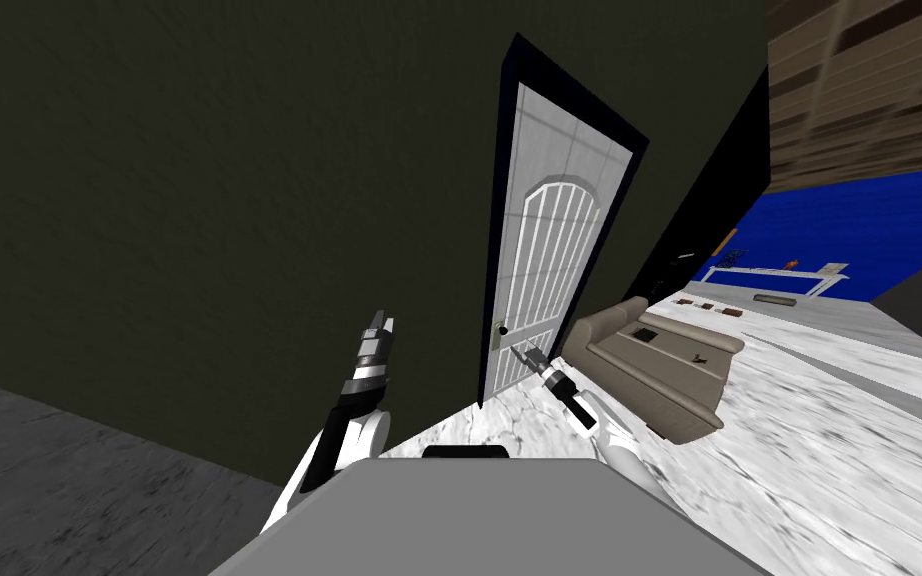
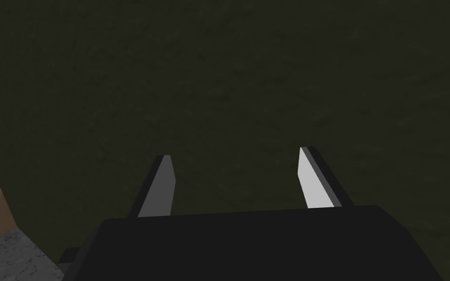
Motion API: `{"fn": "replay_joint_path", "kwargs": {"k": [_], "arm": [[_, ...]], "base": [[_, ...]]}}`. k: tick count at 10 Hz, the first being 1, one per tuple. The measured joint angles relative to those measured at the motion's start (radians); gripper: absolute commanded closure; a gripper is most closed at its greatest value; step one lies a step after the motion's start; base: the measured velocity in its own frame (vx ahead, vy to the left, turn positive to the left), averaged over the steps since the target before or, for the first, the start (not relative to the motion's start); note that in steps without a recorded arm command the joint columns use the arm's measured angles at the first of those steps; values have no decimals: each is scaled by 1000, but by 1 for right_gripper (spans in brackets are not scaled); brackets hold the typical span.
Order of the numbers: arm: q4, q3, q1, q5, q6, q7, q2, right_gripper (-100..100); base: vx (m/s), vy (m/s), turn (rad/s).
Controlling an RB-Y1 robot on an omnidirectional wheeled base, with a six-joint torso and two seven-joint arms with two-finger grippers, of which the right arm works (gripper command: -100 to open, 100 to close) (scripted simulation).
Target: Pull the door open
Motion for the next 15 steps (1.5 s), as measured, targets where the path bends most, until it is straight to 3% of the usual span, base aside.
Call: {"fn": "replay_joint_path", "kwargs": {"k": [6,7,13,15], "arm": [[13,-6,-19,-5,19,26,22,-100],[13,-6,-19,-6,19,27,22,100],[12,-5,-20,-6,17,26,23,100],[15,-4,-24,-44,23,-8,21,100]], "base": [[132,32,38],[-45,-22,2],[-17,-10,23],[-109,-96,158]]}}
